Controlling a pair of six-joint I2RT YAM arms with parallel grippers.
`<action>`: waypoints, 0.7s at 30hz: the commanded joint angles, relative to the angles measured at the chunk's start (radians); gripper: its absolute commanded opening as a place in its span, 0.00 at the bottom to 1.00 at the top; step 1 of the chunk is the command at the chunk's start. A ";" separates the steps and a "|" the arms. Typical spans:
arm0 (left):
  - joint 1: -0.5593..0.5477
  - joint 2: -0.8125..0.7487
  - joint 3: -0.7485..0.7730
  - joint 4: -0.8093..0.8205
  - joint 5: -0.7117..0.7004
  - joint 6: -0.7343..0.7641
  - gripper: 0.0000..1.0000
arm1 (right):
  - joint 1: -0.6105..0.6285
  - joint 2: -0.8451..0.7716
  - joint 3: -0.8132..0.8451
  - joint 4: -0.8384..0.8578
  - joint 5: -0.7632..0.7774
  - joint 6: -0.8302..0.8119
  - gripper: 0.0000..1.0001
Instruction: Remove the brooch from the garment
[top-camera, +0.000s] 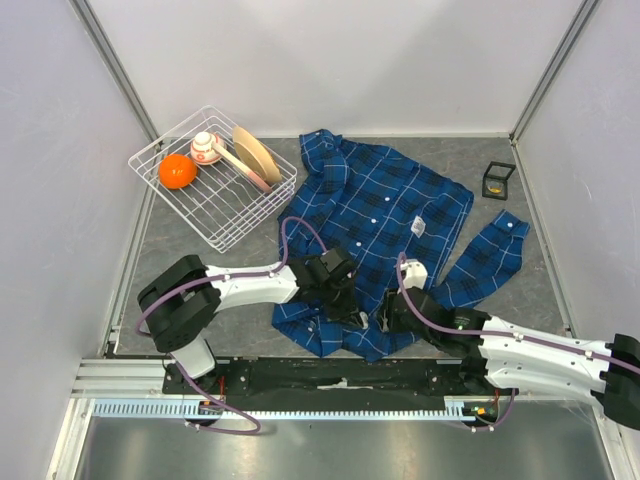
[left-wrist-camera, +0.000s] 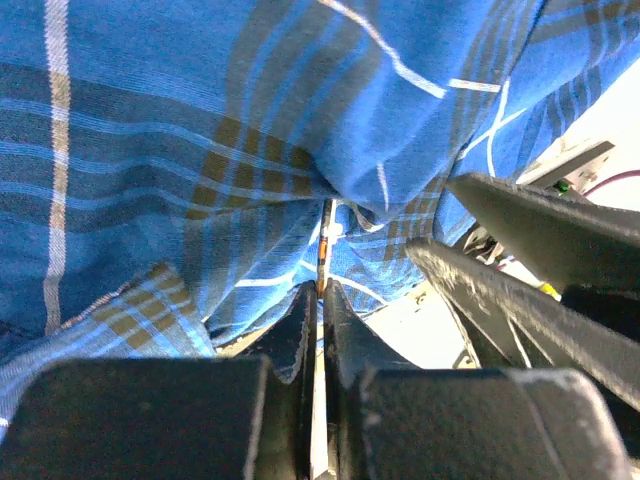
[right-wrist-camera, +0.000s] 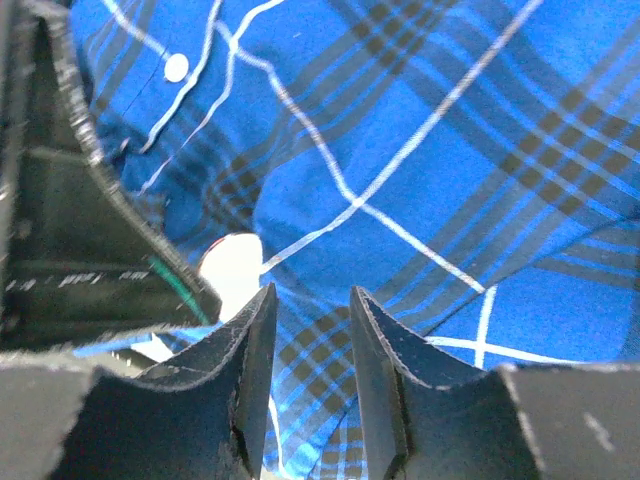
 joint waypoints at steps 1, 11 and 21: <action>-0.034 0.006 0.114 -0.217 -0.109 0.153 0.02 | -0.009 -0.022 -0.017 -0.043 0.144 0.214 0.43; -0.066 0.038 0.135 -0.272 -0.140 0.167 0.02 | -0.047 -0.087 -0.120 -0.184 0.201 0.645 0.40; -0.071 -0.004 0.205 -0.445 -0.286 0.291 0.02 | -0.047 -0.122 -0.072 -0.343 0.253 0.790 0.37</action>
